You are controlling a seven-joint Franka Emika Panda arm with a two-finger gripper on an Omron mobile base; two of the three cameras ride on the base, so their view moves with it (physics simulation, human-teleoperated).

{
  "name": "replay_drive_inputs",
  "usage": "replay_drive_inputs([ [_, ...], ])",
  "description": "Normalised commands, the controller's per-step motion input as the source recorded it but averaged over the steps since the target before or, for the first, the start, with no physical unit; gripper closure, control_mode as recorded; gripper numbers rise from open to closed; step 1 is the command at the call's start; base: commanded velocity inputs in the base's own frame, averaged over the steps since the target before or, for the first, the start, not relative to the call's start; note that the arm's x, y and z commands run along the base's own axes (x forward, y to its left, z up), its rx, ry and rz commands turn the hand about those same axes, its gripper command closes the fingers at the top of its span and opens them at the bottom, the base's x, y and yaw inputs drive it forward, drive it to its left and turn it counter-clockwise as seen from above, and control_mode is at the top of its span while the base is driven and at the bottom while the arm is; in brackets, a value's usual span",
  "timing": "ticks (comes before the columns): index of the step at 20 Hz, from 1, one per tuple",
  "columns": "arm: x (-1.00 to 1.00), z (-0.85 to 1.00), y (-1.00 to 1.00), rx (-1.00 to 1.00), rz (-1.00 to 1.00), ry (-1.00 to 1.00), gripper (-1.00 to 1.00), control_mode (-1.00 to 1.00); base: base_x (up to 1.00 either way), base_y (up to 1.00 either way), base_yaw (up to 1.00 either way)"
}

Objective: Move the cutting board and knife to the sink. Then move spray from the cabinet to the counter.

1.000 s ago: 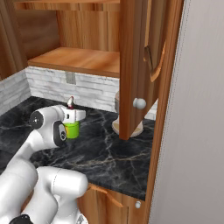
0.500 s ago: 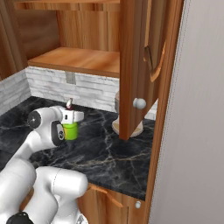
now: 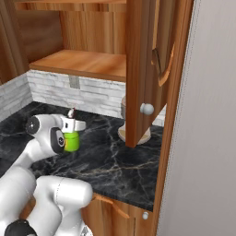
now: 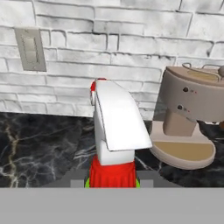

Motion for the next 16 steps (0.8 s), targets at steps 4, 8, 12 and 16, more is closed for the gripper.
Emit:
replay_drive_inputs([
  [4, 0.0, -0.64, -0.02, 0.0, 0.0, 0.0, 1.0, -1.0, 0.0, 0.0, 0.0],
  [8, 0.12, -0.56, 0.0, 0.0, 0.01, -0.03, 1.0, -1.0, 0.0, 0.0, 0.0],
  [12, 0.2, -0.4, 0.0, 0.0, 0.0, -0.12, 1.0, -1.0, 0.0, 0.0, 0.0],
  [16, 0.3, -0.3, -0.03, -0.03, 0.0, -0.21, 1.0, -1.0, 0.0, 0.0, 0.0],
])
